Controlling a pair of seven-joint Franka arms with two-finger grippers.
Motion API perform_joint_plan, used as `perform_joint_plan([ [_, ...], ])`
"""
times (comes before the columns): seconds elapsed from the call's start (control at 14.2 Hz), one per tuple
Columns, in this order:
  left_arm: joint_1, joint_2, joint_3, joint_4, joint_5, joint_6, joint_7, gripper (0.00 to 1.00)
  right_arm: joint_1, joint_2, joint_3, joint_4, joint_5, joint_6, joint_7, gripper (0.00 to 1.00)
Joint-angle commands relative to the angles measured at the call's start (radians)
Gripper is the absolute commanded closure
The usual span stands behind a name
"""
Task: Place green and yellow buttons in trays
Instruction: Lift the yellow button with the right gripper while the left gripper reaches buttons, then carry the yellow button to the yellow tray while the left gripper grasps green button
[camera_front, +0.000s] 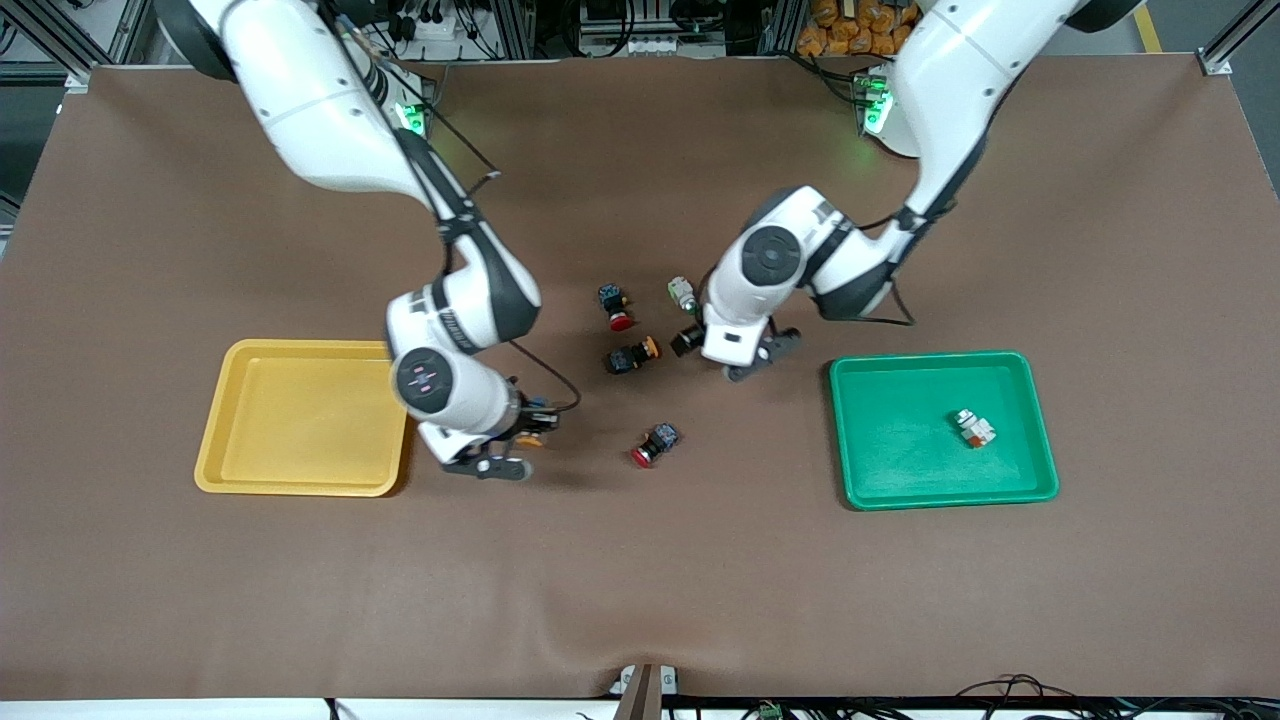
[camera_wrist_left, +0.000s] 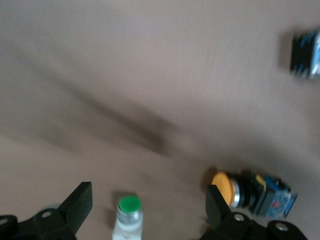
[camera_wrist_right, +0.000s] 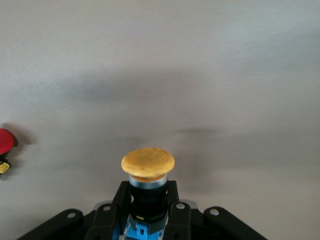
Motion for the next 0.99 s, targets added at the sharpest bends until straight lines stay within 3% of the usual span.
perform_joint_plan([
  [0.0,-0.06,0.003,0.007,-0.02,-0.001,0.026,-0.094,0.0,-0.08,-0.07,0.004,-0.008,-0.017,-0.13,-0.078,1.0],
  [0.42,-0.111,0.001,0.007,-0.096,-0.001,0.068,-0.165,0.0,-0.232,-0.079,-0.044,-0.019,-0.05,-0.19,-0.291,1.0],
  [0.49,-0.114,0.006,0.007,-0.096,-0.001,0.068,-0.165,0.08,-0.267,-0.081,-0.044,-0.039,-0.056,-0.198,-0.349,1.0],
  [0.63,-0.117,0.022,0.007,-0.096,-0.001,0.076,-0.165,0.44,-0.334,-0.075,-0.044,-0.059,-0.056,-0.198,-0.451,1.0],
  [0.77,-0.116,0.023,0.009,-0.094,-0.001,0.076,-0.165,0.92,-0.385,-0.07,-0.044,-0.066,-0.056,-0.196,-0.52,1.0],
  [0.85,-0.11,0.02,0.009,-0.094,-0.001,0.076,-0.167,1.0,-0.401,-0.069,-0.044,-0.066,-0.056,-0.198,-0.561,1.0],
  [0.92,-0.102,0.015,0.01,-0.093,-0.001,0.074,-0.165,1.0,-0.417,-0.062,-0.044,-0.066,-0.056,-0.196,-0.598,1.0],
])
